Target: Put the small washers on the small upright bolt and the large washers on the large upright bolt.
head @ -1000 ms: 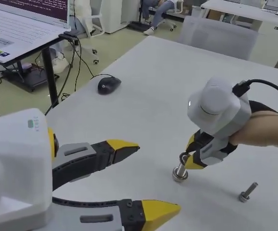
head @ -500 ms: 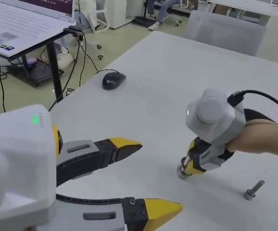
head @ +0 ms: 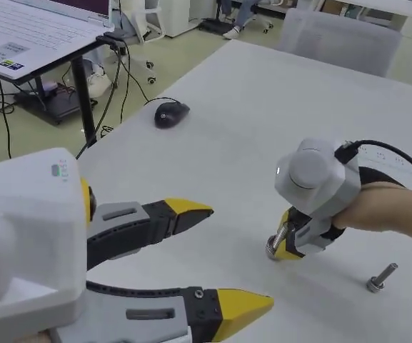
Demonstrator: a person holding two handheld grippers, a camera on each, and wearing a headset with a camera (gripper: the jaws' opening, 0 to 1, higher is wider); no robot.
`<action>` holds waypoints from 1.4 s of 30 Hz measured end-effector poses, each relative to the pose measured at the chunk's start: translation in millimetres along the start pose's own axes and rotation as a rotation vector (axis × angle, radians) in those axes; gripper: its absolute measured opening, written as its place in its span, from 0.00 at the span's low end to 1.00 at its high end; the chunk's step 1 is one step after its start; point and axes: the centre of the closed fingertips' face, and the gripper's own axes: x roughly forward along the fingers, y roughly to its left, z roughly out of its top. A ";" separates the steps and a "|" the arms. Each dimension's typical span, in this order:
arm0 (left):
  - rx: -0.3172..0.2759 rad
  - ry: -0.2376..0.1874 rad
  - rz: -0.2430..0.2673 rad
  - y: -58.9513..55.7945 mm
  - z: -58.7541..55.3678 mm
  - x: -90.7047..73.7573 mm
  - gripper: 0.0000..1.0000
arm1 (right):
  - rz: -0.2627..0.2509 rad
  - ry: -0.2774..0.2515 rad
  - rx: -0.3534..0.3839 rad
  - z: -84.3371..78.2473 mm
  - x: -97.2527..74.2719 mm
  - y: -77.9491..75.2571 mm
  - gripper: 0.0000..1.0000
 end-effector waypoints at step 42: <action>0.059 0.057 -0.097 -15.7 -10.9 10.6 0.60 | -0.323 -0.372 0.252 -58.3 -109.2 87.1 0.28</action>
